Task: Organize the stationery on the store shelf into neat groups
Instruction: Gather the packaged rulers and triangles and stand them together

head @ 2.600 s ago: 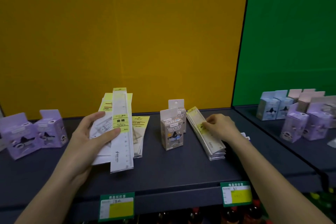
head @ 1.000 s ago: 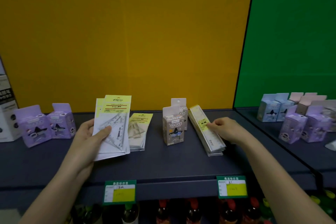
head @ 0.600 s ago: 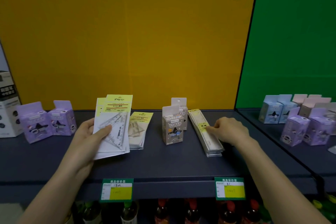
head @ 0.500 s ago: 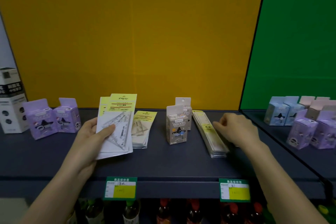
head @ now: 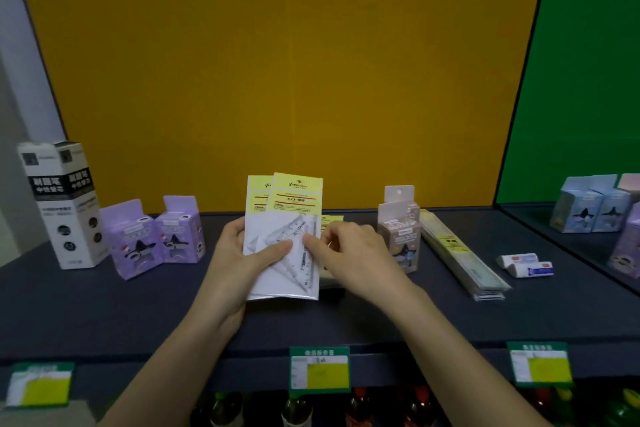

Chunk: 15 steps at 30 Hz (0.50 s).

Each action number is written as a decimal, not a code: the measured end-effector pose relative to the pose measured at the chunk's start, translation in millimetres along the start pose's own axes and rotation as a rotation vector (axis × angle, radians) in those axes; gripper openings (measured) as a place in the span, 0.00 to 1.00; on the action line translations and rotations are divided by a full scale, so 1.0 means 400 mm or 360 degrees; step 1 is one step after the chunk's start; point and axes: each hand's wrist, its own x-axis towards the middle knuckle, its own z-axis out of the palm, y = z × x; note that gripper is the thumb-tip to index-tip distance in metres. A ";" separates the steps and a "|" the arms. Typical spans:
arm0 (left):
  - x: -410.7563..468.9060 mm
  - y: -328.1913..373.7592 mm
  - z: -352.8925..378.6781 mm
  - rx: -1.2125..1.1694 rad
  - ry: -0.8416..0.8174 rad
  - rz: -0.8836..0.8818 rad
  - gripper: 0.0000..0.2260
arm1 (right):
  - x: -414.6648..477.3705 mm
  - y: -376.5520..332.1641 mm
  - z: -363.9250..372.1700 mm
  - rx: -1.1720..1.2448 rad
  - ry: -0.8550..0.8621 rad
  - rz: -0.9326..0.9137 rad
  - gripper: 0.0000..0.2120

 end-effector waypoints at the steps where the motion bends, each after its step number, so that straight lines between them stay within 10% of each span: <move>1: 0.011 0.002 -0.011 -0.0003 -0.0018 -0.0014 0.20 | 0.009 -0.002 0.013 0.0026 0.0009 0.0019 0.19; 15: 0.137 0.064 -0.192 0.0201 0.0024 -0.0012 0.07 | 0.111 0.032 0.030 -0.0158 0.0073 0.0341 0.15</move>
